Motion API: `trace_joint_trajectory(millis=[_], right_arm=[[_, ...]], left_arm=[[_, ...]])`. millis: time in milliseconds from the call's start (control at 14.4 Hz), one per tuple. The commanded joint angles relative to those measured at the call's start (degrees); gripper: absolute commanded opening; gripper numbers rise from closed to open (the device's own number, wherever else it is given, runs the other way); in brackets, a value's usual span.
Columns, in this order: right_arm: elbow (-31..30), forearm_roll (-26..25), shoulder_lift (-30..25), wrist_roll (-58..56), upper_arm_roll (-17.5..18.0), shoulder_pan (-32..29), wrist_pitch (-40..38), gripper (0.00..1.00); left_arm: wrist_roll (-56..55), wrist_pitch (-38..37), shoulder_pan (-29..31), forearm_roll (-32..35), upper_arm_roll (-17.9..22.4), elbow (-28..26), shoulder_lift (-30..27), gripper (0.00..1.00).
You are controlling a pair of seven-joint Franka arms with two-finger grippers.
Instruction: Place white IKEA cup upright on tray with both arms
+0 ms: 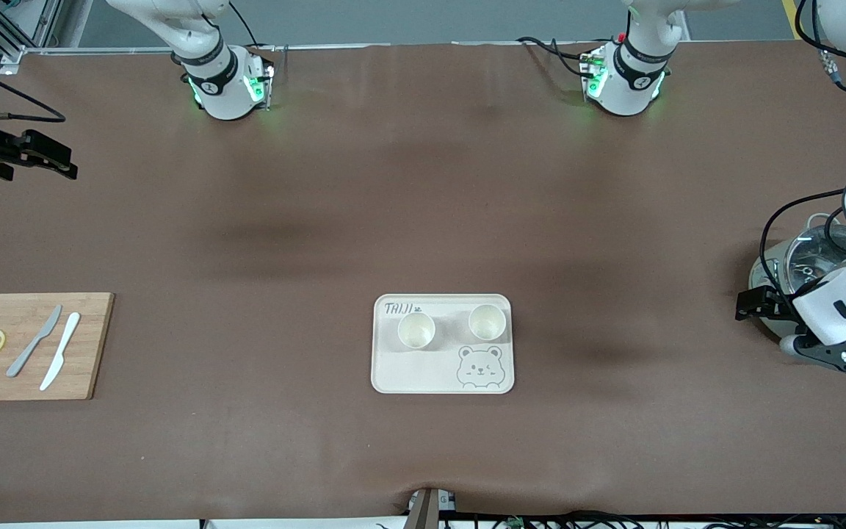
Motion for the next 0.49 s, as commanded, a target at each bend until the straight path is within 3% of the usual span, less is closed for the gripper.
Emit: trace_joint_trajectory(millis=[0, 417], right_arm=[[-1.8, -0.2, -1.7, -0.5, 0.4, -0.5, 0.7, 1.0], [-2.4, -0.1, -1.8, -0.4, 0.4, -0.5, 1.0, 1.0]], left_arm=[[-0.3, -0.6, -0.1, -1.3, 0.1, -0.9, -1.4, 1.0], [-2.6, -0.6, -0.2, -1.2, 0.0, -0.9, -1.4, 1.0]])
